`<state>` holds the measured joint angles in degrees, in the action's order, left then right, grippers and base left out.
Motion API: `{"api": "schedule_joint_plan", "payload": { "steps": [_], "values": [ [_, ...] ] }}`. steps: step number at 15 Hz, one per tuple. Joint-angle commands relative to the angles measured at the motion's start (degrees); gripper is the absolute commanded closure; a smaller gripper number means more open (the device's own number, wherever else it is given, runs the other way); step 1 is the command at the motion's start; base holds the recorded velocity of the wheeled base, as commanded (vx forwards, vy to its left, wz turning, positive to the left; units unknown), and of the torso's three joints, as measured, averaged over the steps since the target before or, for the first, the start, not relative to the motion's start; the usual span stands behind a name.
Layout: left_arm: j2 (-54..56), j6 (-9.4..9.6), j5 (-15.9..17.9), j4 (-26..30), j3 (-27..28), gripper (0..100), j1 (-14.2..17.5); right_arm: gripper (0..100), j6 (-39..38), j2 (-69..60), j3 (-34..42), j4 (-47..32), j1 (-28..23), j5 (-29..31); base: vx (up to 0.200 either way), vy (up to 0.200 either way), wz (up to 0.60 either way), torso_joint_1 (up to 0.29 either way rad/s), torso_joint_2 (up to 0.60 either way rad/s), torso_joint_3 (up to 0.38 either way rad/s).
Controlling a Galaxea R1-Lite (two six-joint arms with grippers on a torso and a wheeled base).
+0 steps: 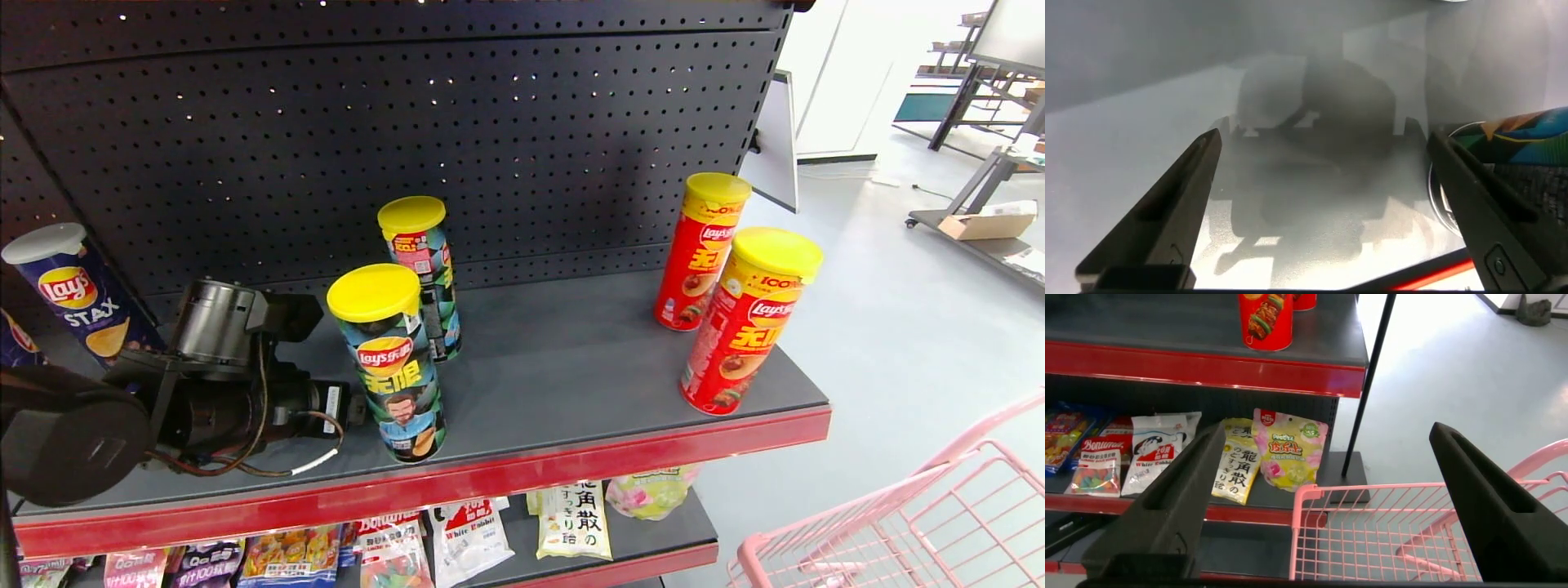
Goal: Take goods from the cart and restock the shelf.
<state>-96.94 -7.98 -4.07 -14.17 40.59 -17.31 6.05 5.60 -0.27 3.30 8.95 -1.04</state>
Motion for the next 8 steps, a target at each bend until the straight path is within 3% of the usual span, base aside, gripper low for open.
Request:
{"api": "schedule_joint_plan", "payload": {
  "steps": [1, 8],
  "values": [
    [-0.3, -0.01, 0.0, -0.1, 0.0, 0, 0.0, 0, 0.0, 0.0, 0.0, 0.0, 0.0, 0.0, 0.000, 0.000, 0.00, 0.000, 0.00, 0.000],
    [-0.3, -0.01, 0.0, -0.1, 0.6, 0, -0.1, 0, 0.0, 0.0, 0.0, -0.1, 0.0, 0.0, 0.000, 0.000, 0.00, 0.000, 0.00, 0.000]
  ]
}}
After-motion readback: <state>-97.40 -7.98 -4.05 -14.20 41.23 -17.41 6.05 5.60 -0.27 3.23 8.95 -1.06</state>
